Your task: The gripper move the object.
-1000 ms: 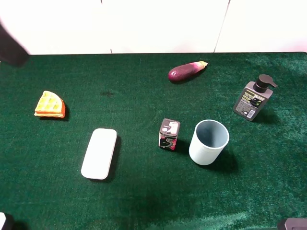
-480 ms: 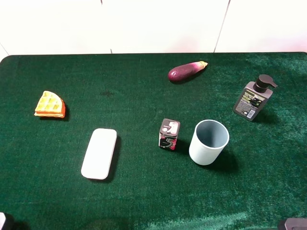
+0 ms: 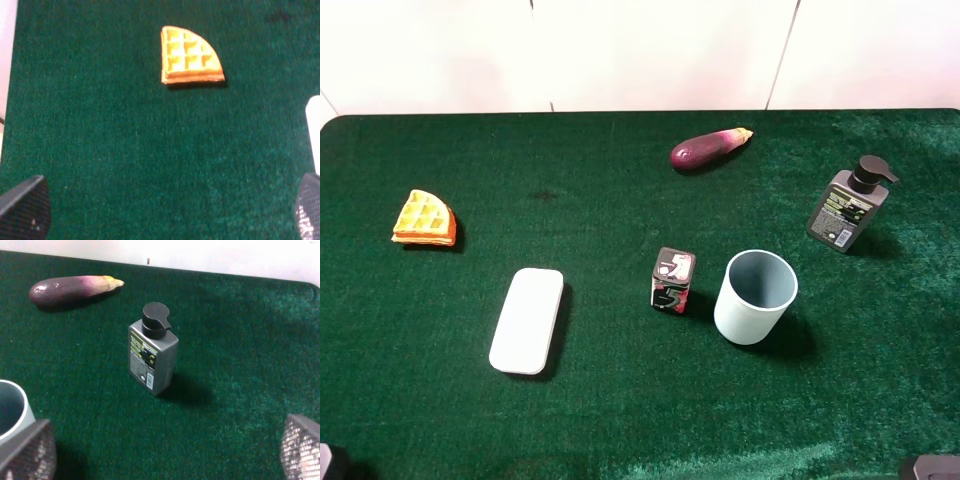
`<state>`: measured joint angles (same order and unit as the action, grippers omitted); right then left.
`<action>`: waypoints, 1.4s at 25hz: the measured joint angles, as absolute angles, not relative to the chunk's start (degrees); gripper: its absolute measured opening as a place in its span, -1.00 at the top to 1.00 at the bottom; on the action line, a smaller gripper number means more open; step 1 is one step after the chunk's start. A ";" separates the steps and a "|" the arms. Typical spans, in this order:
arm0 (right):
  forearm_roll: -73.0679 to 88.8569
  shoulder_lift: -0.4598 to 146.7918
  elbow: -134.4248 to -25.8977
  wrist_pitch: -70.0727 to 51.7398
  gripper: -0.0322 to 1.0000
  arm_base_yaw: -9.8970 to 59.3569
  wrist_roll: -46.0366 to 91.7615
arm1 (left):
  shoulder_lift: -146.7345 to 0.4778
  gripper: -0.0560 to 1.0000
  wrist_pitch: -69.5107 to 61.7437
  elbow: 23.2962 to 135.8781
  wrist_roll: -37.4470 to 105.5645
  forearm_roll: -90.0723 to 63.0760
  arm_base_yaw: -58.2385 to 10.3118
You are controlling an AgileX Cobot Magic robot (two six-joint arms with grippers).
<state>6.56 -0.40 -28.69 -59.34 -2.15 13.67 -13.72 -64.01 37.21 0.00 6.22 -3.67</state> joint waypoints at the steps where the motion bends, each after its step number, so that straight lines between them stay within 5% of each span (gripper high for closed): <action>1: 6.56 -0.40 -28.69 -59.34 -0.37 -2.15 13.67 | -12.26 -0.99 -63.73 36.30 0.00 5.59 -2.79; 12: 6.56 -0.40 -28.69 -59.34 -0.37 -2.15 13.67 | 0.10 -0.99 -60.80 28.91 4.37 0.00 1.72; 35: 6.56 -0.40 -28.69 -59.34 -0.37 -2.15 13.67 | 0.41 -0.99 -60.75 28.91 4.70 0.00 1.72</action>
